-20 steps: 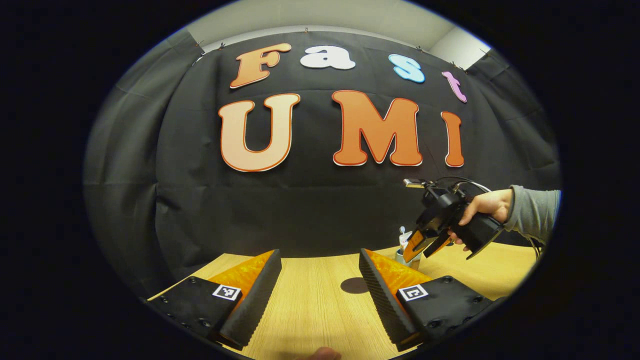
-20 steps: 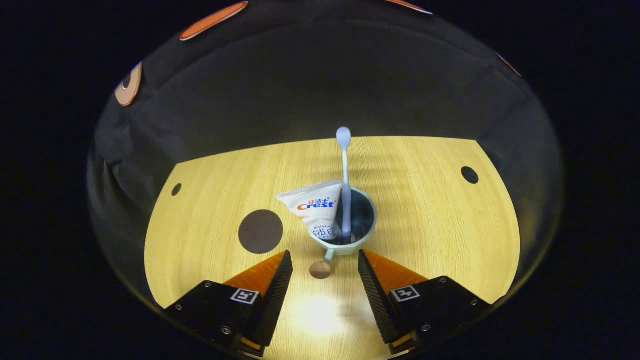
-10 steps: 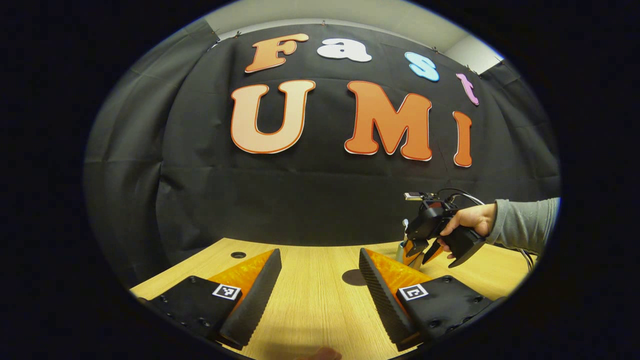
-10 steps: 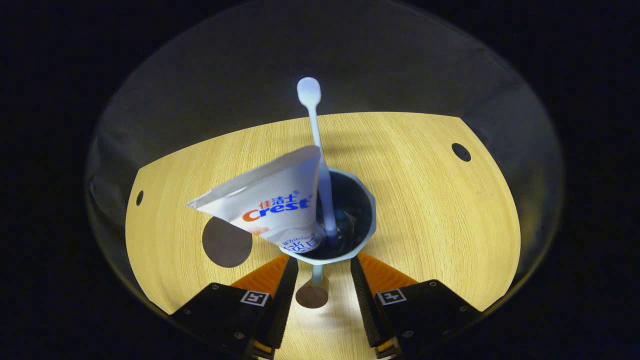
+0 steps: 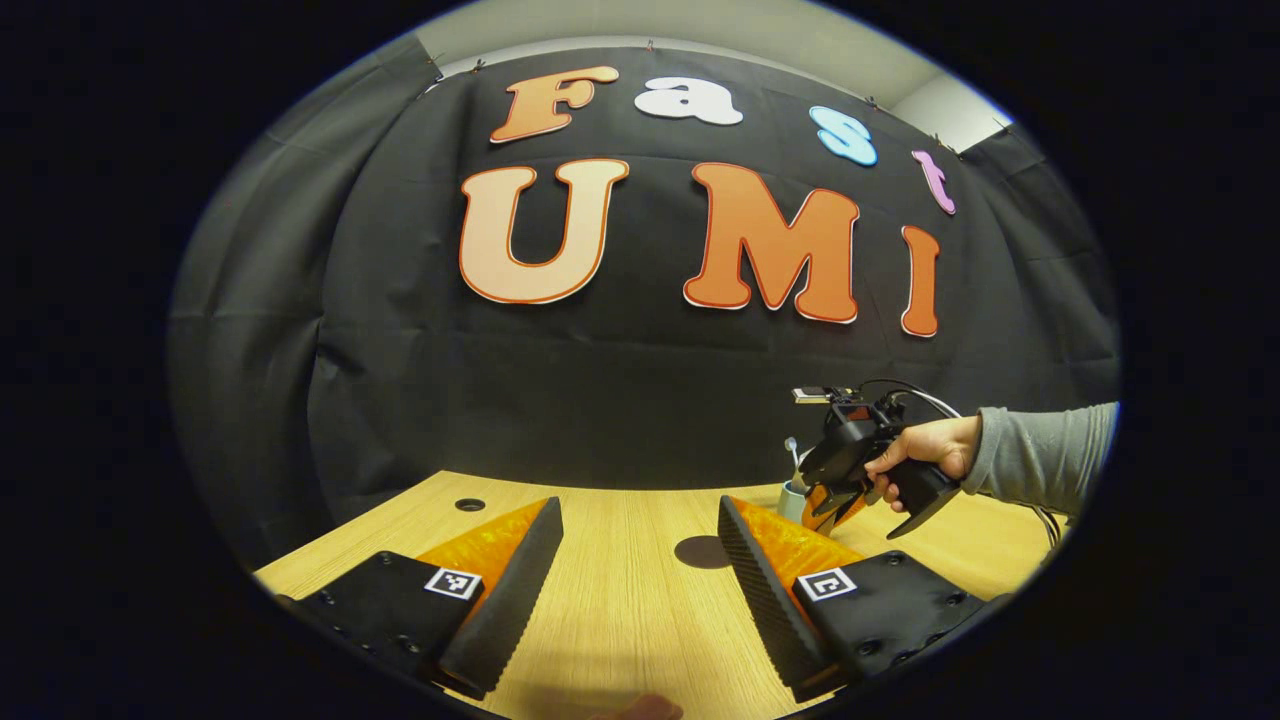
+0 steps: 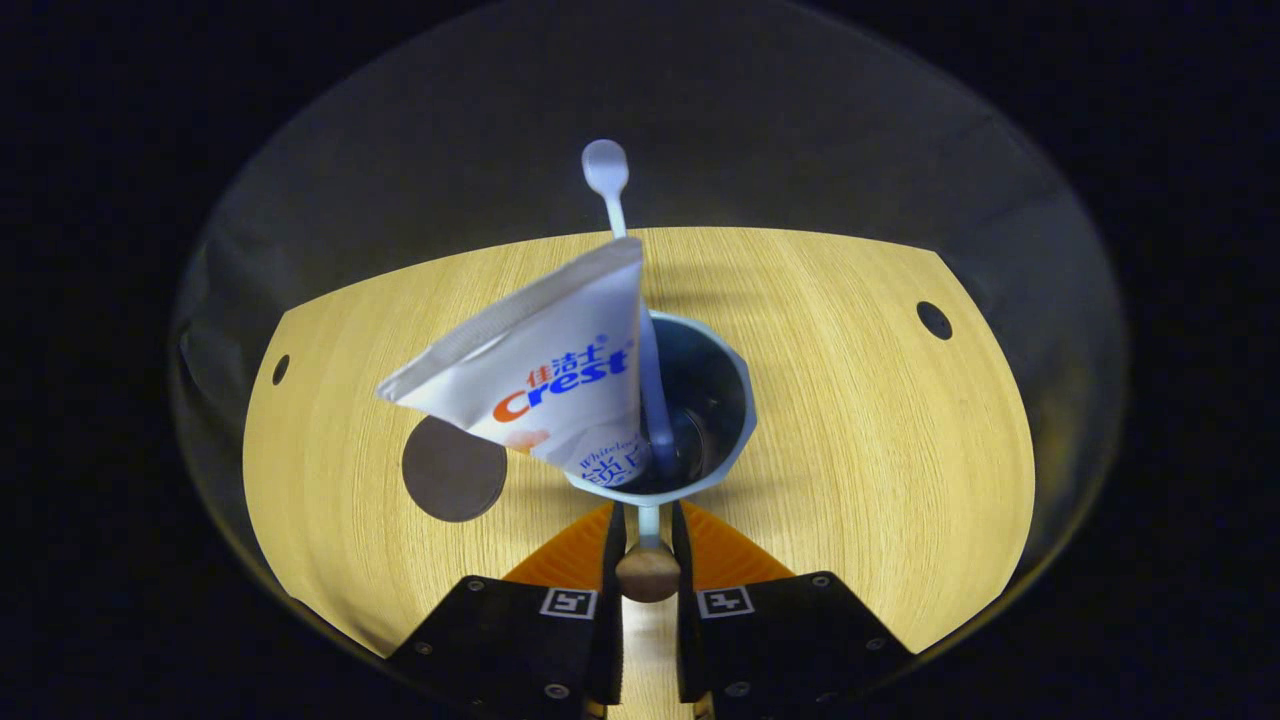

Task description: Put the toothbrush and toothpaste on the desktop into the cup, then pick up the cup and place it on the coaster on the desktop.

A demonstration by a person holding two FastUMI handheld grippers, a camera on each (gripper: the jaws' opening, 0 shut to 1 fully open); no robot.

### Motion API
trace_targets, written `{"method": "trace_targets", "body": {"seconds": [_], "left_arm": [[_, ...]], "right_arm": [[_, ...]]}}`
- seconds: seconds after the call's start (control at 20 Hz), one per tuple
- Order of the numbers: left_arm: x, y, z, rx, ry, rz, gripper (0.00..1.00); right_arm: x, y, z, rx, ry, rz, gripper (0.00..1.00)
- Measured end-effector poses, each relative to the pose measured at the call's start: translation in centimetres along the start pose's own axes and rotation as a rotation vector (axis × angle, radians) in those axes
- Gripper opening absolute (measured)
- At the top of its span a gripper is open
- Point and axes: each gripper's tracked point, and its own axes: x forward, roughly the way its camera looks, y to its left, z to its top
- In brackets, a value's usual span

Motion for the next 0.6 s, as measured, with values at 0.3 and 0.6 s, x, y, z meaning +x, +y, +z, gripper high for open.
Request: {"method": "trace_targets", "body": {"seconds": [0.3,0.6], "left_arm": [[-0.32,-0.7,0.39,0.029,-0.015,-0.009,0.99],[-0.82,-0.62,-0.4,0.033,-0.007,0.001,0.99]], "right_arm": [[0.19,0.24,0.5,-0.058,-0.046,0.048,0.22],[0.03,0.65,1.09,-0.11,-0.059,0.103,0.22]]}}
